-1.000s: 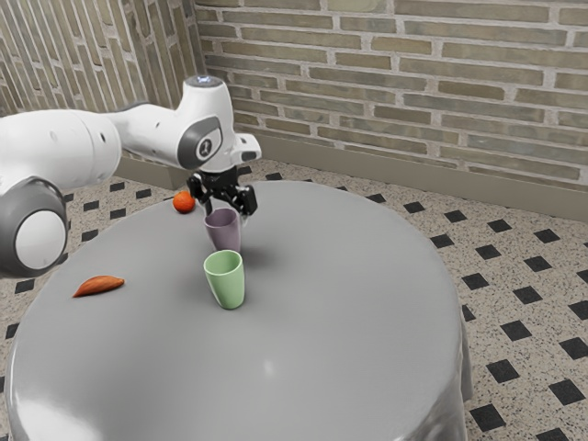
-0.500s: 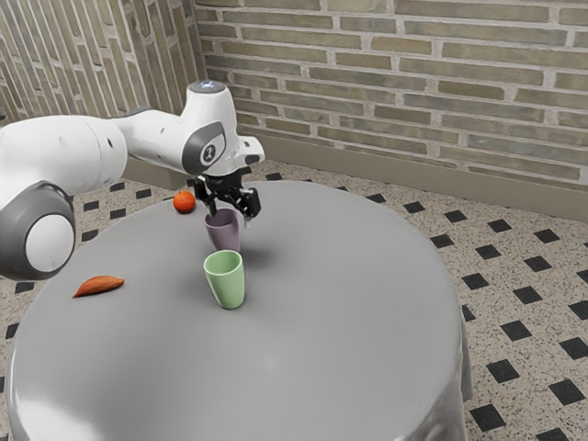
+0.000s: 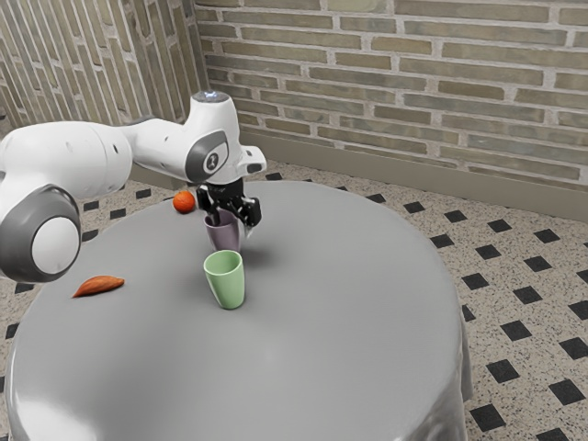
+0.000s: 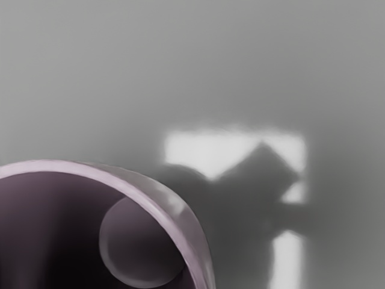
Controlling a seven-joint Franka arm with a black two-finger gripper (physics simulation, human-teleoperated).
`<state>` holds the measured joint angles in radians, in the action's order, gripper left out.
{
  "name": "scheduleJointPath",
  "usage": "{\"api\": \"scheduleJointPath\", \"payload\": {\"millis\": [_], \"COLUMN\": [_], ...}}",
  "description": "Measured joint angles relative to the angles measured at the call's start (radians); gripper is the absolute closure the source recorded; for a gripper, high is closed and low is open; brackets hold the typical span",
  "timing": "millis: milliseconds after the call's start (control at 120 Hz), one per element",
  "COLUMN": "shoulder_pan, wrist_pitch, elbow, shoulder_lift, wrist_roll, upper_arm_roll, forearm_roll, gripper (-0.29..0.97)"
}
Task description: Place the left cup onto the right cup
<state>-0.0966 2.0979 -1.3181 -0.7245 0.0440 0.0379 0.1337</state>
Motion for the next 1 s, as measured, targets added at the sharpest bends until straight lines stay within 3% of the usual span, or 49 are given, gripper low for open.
{"api": "scheduleJointPath", "payload": {"millis": [325, 442, 658, 1000], "shoulder_pan": [0.000, 0.000, 0.000, 0.001], "wrist_pitch": [0.010, 0.015, 0.020, 0.029], "elbow": [-0.001, -0.001, -0.002, -0.003], "shoulder_lift": [-0.006, -0.006, -0.009, 0.001], "wrist_roll": [0.000, -0.001, -0.002, 0.002], "upper_arm_roll": [0.006, 0.007, 0.003, 0.002], "forearm_roll": [0.005, 0.006, 0.003, 0.012], "gripper": [0.56, 0.67, 0.75, 0.78]}}
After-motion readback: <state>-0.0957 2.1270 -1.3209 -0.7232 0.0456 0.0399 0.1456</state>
